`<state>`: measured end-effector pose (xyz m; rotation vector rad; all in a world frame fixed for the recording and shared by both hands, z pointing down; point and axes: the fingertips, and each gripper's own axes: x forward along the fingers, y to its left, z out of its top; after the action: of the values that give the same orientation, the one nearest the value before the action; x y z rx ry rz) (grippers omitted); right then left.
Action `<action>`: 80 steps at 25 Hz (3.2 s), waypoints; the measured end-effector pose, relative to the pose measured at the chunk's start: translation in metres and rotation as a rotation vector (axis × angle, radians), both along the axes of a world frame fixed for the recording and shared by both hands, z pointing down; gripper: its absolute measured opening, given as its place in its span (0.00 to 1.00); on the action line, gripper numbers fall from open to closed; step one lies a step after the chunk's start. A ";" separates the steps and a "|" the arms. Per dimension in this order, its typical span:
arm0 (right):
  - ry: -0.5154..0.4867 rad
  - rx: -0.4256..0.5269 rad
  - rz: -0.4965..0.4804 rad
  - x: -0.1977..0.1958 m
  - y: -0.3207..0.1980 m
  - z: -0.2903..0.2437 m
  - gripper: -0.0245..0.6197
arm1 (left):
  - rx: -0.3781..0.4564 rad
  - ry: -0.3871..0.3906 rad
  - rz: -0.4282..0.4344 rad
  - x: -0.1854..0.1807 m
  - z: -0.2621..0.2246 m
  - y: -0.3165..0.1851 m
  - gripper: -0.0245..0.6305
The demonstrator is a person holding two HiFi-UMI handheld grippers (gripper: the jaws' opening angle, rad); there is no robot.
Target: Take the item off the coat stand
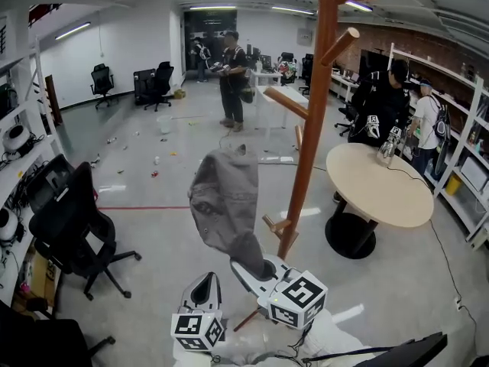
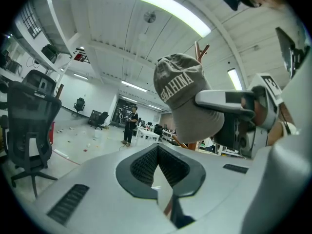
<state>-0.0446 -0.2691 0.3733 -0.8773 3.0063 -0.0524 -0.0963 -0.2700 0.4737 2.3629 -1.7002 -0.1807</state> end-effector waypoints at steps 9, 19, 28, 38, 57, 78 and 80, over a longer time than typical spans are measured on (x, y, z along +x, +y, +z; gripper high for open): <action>0.009 -0.075 0.024 -0.005 0.001 0.054 0.09 | 0.001 -0.037 -0.010 0.009 0.004 0.003 0.01; -0.015 -0.082 -0.024 -0.003 0.013 0.057 0.09 | 0.015 -0.056 -0.067 0.011 0.006 0.010 0.01; -0.008 -0.108 0.024 0.013 0.033 0.063 0.09 | 0.022 0.006 -0.020 0.021 0.002 0.019 0.01; -0.054 -0.109 0.140 0.014 0.102 0.061 0.09 | 0.016 0.001 0.068 0.011 0.002 0.094 0.01; -0.117 -0.111 0.251 0.044 0.187 0.043 0.09 | 0.027 0.011 0.164 0.036 -0.013 0.182 0.01; -0.133 -0.098 0.251 0.072 0.181 0.047 0.09 | 0.041 -0.002 0.164 0.064 -0.013 0.177 0.01; -0.130 -0.093 0.248 0.074 0.180 0.044 0.09 | 0.048 -0.001 0.161 0.065 -0.017 0.176 0.01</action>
<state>0.0295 -0.0887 0.4175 -1.1982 2.7729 -0.2384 -0.0310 -0.0938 0.4567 2.5212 -1.5131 -0.1942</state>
